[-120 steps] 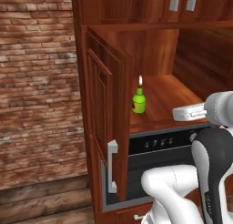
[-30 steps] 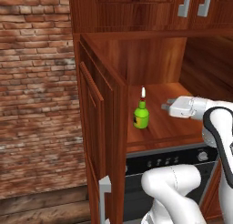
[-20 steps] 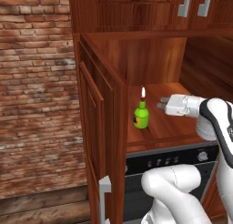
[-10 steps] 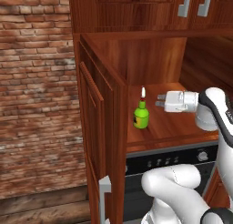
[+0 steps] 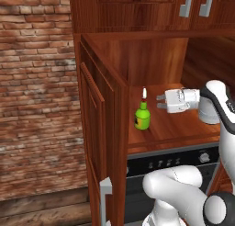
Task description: Grab the spray bottle from the cabinet, then place it next to the cutting board for sanitizing. Then grab the dish brush from the countertop next to the sink and place it next to the cutting board.
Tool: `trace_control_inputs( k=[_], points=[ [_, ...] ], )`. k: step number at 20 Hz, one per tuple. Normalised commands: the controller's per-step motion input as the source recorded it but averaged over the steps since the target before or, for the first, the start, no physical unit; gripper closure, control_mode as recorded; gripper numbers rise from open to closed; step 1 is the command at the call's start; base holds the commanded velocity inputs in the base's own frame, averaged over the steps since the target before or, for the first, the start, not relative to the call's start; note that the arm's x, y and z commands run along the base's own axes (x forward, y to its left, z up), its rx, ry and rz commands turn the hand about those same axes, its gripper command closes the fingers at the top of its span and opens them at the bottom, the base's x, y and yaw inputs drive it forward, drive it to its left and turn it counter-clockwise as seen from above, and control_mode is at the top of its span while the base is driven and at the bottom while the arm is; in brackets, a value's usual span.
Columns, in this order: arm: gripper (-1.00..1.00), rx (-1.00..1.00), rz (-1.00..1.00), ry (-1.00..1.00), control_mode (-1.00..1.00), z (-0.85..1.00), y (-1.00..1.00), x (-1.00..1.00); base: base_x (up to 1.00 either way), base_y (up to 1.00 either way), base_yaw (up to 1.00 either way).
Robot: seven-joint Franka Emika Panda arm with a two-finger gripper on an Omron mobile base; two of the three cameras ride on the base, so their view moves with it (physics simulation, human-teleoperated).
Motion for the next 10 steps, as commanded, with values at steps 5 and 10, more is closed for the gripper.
trace_control_inputs(
  k=[5, 10],
  points=[
    [-1.0, -0.07, 0.09, 0.0, -1.0, -0.15, 0.02, 0.04, 0.0, 0.0, 0.0],
    [-1.0, -0.01, 0.05, 0.0, -1.0, -0.17, 0.03, 0.05, 0.0, 0.0, 0.0]
  ],
)
